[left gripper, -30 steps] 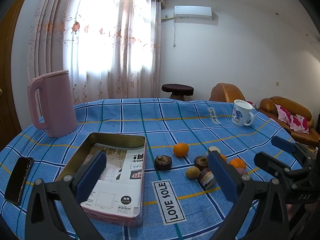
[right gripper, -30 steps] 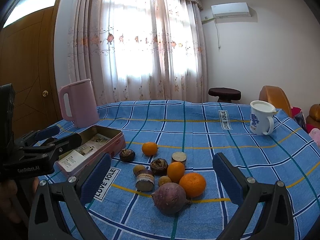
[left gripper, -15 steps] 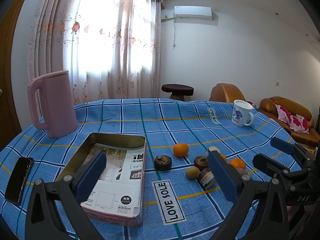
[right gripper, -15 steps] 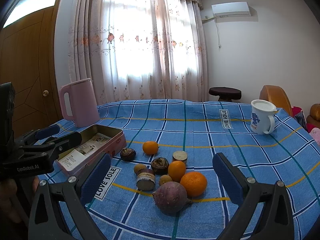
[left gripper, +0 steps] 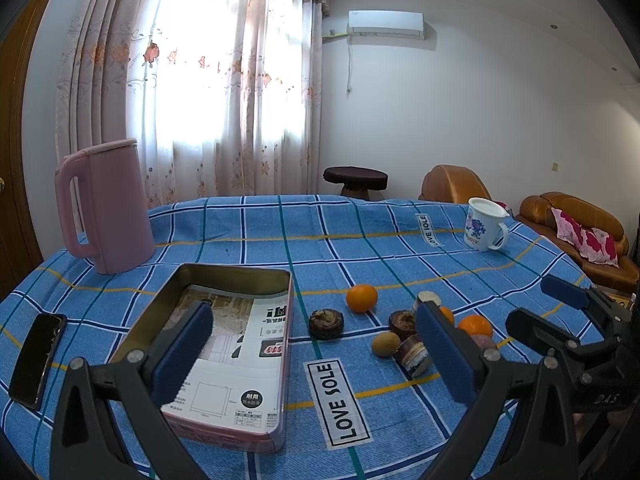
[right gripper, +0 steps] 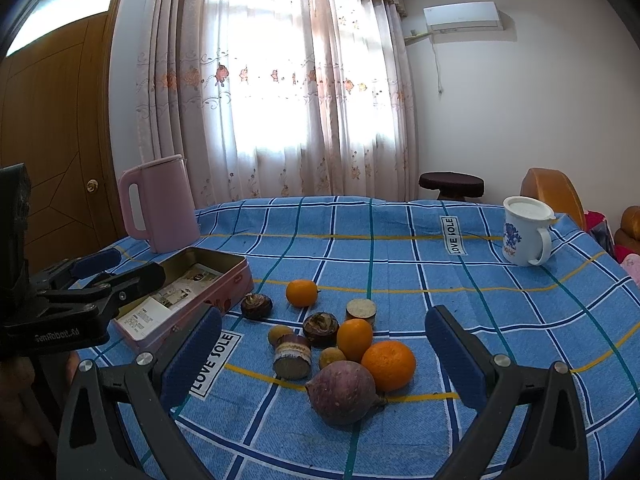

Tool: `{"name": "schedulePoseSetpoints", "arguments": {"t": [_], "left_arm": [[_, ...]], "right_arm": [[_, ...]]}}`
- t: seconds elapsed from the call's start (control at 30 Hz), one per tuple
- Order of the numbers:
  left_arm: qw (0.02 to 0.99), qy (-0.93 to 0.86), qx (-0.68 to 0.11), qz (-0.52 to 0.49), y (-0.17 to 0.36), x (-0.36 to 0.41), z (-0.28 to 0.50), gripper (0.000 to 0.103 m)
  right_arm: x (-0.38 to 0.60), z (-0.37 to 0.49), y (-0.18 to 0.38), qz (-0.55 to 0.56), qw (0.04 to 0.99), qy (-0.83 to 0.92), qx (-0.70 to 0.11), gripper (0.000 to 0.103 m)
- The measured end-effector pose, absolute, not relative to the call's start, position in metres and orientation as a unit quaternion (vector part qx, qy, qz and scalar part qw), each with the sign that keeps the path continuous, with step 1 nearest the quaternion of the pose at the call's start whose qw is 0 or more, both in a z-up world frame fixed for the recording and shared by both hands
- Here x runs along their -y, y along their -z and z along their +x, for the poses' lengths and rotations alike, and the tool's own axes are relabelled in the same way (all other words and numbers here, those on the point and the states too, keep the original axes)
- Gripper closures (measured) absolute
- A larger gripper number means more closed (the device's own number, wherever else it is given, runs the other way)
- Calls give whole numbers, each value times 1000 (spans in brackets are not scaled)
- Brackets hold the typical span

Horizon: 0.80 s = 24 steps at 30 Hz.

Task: Organize fruits
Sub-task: 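Move the right gripper onto the purple beet and close on it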

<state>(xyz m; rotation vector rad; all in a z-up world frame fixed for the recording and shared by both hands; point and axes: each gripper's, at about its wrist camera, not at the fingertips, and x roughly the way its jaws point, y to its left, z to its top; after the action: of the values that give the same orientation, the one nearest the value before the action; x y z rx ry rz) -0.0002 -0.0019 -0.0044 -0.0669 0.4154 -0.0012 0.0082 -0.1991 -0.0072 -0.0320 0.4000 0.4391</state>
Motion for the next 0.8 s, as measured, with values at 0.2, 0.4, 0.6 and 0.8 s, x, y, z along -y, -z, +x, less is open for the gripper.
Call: {"name": "schedulePoseSetpoints", "arguments": {"t": [0.2, 0.4, 0.6, 0.8], "left_arm": [[977, 1, -209, -31, 5, 3, -1, 0], [976, 2, -217, -28, 13, 6, 4, 0], [969, 19, -244, -19, 34, 22, 15, 0], [965, 41, -259, -9, 46, 38, 21, 0]], "right_arm": [[201, 9, 10, -16, 955, -216, -201, 1], [207, 14, 21, -20, 953, -213, -214, 1], [209, 20, 44, -46, 950, -192, -241, 1], [202, 34, 57, -62, 932, -217, -282, 20]]}}
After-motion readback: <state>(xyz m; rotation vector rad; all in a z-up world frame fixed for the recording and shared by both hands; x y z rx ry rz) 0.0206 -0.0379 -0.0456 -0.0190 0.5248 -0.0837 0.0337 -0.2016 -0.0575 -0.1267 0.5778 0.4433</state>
